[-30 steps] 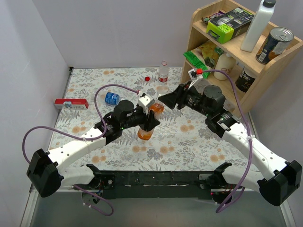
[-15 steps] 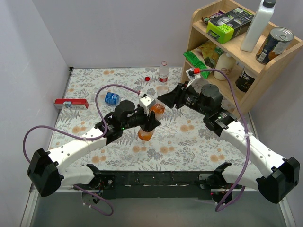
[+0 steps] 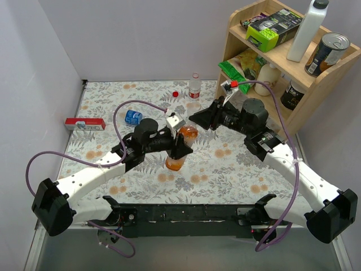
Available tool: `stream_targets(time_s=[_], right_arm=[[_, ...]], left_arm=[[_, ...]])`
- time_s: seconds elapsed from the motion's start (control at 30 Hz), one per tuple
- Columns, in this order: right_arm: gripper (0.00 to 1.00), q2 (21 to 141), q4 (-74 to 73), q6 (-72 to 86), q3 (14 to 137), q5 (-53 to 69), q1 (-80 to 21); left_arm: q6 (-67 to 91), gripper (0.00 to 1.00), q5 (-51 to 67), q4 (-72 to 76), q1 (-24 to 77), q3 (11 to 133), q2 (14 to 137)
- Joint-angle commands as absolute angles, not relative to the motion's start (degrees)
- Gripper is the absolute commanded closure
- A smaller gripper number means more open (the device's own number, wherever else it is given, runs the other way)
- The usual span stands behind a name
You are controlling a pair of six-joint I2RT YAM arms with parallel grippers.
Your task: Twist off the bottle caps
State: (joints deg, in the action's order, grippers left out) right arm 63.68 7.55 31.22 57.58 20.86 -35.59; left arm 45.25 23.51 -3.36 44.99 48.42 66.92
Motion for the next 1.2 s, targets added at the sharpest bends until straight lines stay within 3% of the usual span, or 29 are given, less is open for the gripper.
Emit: stream_targets(time_s=[0.0,0.17,0.43,1.17], right_arm=[[0.8,61.35,8.44,26.2,62.04,34.88,-35.07],[0.81,58.28,7.03,21.89,64.16,42.88,-34.63],[0.81,55.02,5.71,18.19,66.27,44.12,-33.31],[0.83,49.22,9.58,19.87,68.82,42.02,-33.05]], left_arm=[[45.44,0.62,45.06,2.28,43.77,49.92,64.69],[47.28,0.62,63.32,5.8,42.54,49.66,65.39],[58.36,0.63,80.68,19.16,41.92,47.81,67.23],[50.89,0.63,67.33,7.56,41.57,50.36,69.35]])
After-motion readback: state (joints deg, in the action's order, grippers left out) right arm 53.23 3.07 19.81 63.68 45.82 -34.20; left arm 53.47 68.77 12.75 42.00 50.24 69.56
